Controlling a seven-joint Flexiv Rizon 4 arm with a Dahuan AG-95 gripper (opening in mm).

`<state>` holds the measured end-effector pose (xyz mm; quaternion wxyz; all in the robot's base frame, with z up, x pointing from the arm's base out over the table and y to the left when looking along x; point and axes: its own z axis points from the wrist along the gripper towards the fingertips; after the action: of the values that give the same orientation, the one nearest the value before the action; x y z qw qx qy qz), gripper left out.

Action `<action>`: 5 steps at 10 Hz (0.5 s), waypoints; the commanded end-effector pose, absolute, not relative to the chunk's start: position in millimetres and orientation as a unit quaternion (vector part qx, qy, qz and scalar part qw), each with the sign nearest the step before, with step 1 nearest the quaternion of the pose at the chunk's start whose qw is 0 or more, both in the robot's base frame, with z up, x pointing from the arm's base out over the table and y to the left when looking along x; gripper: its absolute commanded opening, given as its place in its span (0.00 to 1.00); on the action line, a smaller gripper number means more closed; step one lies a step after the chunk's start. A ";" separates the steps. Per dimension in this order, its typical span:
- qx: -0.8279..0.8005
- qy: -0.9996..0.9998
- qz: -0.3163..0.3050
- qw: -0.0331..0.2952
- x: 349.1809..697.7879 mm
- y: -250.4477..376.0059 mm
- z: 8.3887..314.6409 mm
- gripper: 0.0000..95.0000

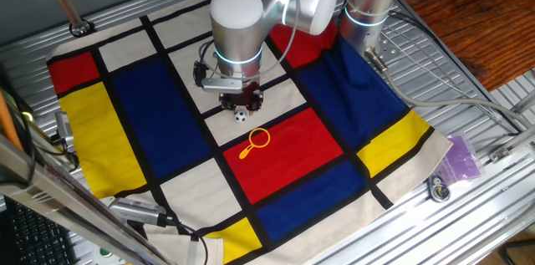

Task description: Remove the bubble ring from the ball

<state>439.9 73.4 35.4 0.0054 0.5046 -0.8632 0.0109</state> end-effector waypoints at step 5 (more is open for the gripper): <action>0.370 -0.929 -0.001 0.020 459.3 119.8 70.0 0.20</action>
<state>452.7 101.0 61.0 0.0179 0.4238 -0.9056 -0.0027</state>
